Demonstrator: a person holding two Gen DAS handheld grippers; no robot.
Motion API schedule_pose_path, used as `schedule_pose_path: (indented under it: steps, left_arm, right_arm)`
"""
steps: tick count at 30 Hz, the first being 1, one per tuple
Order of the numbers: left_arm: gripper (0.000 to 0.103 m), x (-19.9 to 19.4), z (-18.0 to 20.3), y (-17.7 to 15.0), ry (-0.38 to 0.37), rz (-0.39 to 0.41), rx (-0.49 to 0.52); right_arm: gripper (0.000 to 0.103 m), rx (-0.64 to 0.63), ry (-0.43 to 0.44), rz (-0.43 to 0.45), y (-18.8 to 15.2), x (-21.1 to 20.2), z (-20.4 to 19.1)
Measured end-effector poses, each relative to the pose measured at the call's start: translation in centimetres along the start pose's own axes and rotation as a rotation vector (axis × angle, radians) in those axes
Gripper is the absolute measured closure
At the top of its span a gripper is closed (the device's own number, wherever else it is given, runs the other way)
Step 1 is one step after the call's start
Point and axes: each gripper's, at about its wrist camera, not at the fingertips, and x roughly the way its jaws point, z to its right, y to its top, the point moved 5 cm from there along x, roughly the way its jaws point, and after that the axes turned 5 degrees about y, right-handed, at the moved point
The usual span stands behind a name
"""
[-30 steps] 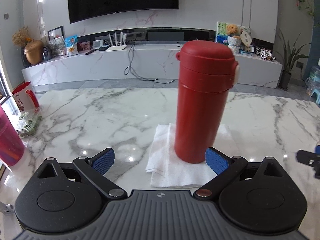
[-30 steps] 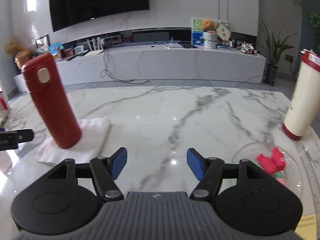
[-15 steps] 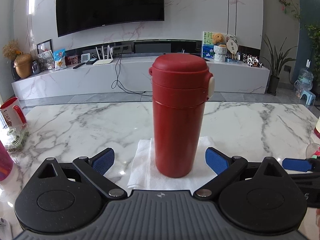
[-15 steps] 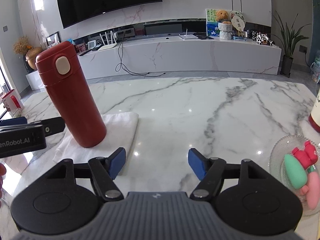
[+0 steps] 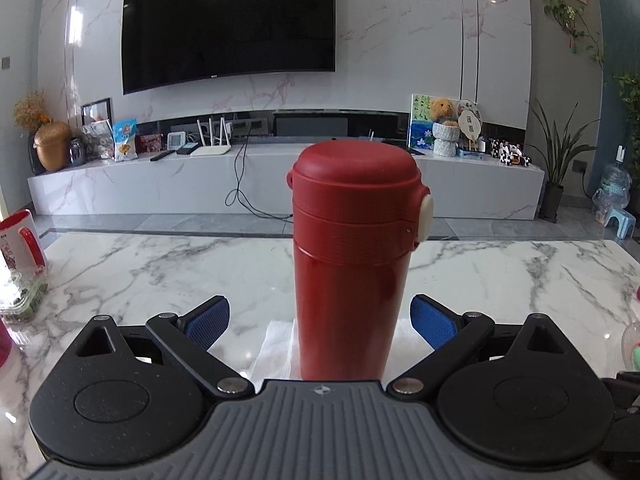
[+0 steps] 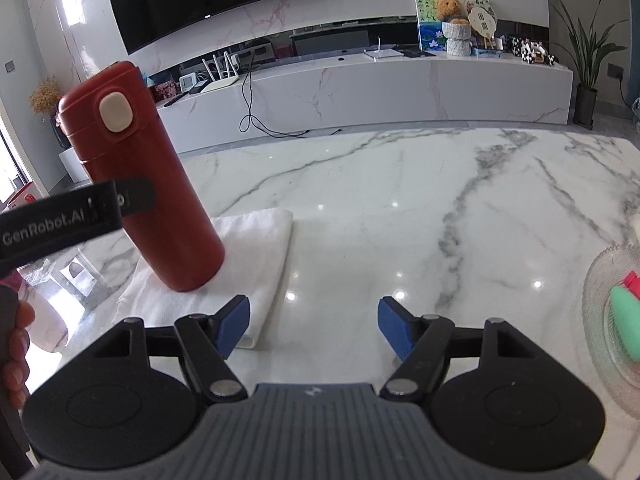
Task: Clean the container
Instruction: 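Close the left tool around the red thermos while the right tool moves toward the towel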
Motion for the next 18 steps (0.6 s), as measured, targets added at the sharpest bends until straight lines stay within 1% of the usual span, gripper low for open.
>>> schedule_pose_path:
  steps: [6,9,13,18]
  left_arm:
    - [0.008,0.3,0.4,0.3,0.014,0.051,0.017]
    - [0.012,0.5,0.8,0.2,0.009,0.061,0.027]
    - [0.019,0.8,1.0,0.2,-0.007,0.073,0.032]
    - [0.02,0.8,1.1,0.4,-0.014,0.096,0.044]
  right_arm:
    - [0.029,0.008,0.014,-0.02,-0.4,0.7,-0.1]
    - [0.029,0.008,0.021,-0.026,-0.5,0.9,-0.3]
    - [0.029,0.015,0.026,-0.029,-0.4,1.1,-0.6]
    - [0.029,0.018,0.044,-0.026,-0.4,1.2,-1.2]
